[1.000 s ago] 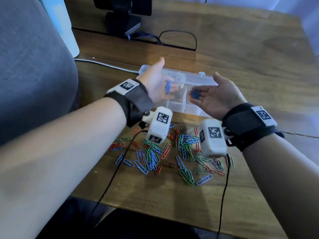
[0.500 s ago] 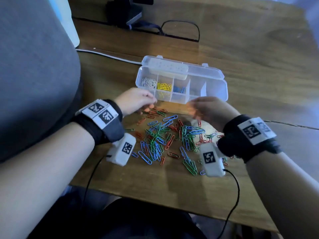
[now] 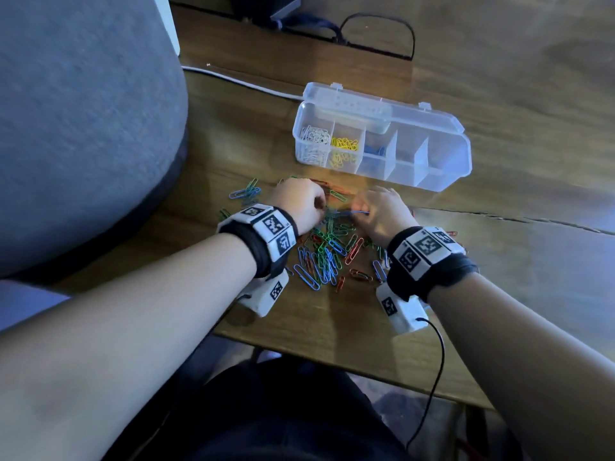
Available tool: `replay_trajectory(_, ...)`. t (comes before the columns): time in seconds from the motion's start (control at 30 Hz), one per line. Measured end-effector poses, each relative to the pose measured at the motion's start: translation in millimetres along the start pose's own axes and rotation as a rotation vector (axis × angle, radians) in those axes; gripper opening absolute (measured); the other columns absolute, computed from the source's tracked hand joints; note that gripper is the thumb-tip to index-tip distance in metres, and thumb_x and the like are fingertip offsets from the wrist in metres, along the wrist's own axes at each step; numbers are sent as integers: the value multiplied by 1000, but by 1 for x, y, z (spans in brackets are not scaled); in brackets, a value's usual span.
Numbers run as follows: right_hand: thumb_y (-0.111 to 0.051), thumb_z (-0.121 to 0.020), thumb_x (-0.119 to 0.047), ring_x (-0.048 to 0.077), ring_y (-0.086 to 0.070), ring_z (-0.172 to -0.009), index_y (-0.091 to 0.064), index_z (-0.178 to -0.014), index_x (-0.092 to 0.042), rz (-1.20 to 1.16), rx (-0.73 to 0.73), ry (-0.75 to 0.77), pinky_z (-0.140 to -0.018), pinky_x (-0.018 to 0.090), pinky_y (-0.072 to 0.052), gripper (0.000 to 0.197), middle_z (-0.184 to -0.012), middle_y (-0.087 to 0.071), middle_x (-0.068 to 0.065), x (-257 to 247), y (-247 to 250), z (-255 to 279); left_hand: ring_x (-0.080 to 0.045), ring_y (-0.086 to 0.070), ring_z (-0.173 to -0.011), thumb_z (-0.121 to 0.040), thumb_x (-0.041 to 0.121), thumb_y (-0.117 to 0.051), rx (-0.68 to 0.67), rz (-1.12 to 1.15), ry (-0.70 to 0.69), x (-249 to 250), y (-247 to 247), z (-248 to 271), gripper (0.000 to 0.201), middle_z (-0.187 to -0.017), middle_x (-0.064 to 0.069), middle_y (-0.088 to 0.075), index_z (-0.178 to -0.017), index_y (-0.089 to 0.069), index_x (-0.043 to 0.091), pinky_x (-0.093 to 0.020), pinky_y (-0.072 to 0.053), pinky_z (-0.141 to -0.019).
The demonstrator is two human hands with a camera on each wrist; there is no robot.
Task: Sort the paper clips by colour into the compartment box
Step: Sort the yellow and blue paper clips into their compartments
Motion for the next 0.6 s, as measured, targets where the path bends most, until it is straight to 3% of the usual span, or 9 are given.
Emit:
replay_trajectory(0.13,-57,-89,-16,26,-55,-102,-61,-103,-9,-108,72,-65,-84,30,-41,16,-105,-63,9,10,12,6,-23,-60,-99,-88,18,-56,-22,-50,-13,4,-1,-2,18,-107,-3,-67,-99,-69,17,-29,-46,-79)
replay_trajectory(0.23,-66,-81,-11,17,-56,-80,-67,-90,-9,-400,165,-129,-73,23,-40,9,-81,-62,1,26,24,16,-22,-60,-96,-88,18,-56,-38,-43,-14,0,-4,-3,12,-102,-2,-67,-92,-68,17,-28,-44,-77)
replay_trajectory(0.3,-69,-78,-7,10,-51,-65,-68,-84,-11,-610,147,-162,-65,23,-41,7,-70,-61,-2,31,22,24,-21,-60,-95,-88,19,-57,-43,-22,-15,-4,-6,-3,11,-99,0,-67,-88,-68,17,-26,-41,-77)
replay_trajectory(0.37,-69,-78,-4,10,-52,-61,-68,-84,-13,-788,119,-205,-62,22,-43,11,-69,-62,-2,35,17,31,-18,-59,-91,-85,19,-62,-20,58,-3,-7,-3,-2,8,-92,2,-67,-85,-69,17,-23,-38,-73)
replay_trajectory(0.47,-66,-78,3,10,-54,-58,-67,-80,-15,-1042,79,-247,-62,23,-46,18,-71,-63,1,33,8,36,-12,-55,-68,-79,16,-70,40,309,67,-22,5,1,2,-72,4,-63,-77,-70,14,-21,-36,-65)
replay_trajectory(0.53,-62,-78,7,11,-49,-55,-66,-75,-13,-1216,48,-276,-60,23,-45,20,-71,-59,6,29,0,39,-7,-54,-53,-76,12,-71,31,465,114,-33,4,4,12,-60,4,-62,-67,-65,16,-21,-41,-60)
replay_trajectory(0.6,-59,-79,8,14,-45,-57,-68,-67,-11,-1400,28,-307,-68,30,-46,24,-74,-55,12,25,-9,39,-6,-55,-49,-76,10,-72,1,494,120,-39,-1,6,20,-57,3,-62,-63,-62,21,-21,-44,-58)
Point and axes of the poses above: each hand's wrist, its own z-axis away from the middle knuckle, its own y-axis out of the back of the hand, x = y × z, the point moved 10 cm from there along -z, towards the middle knuckle
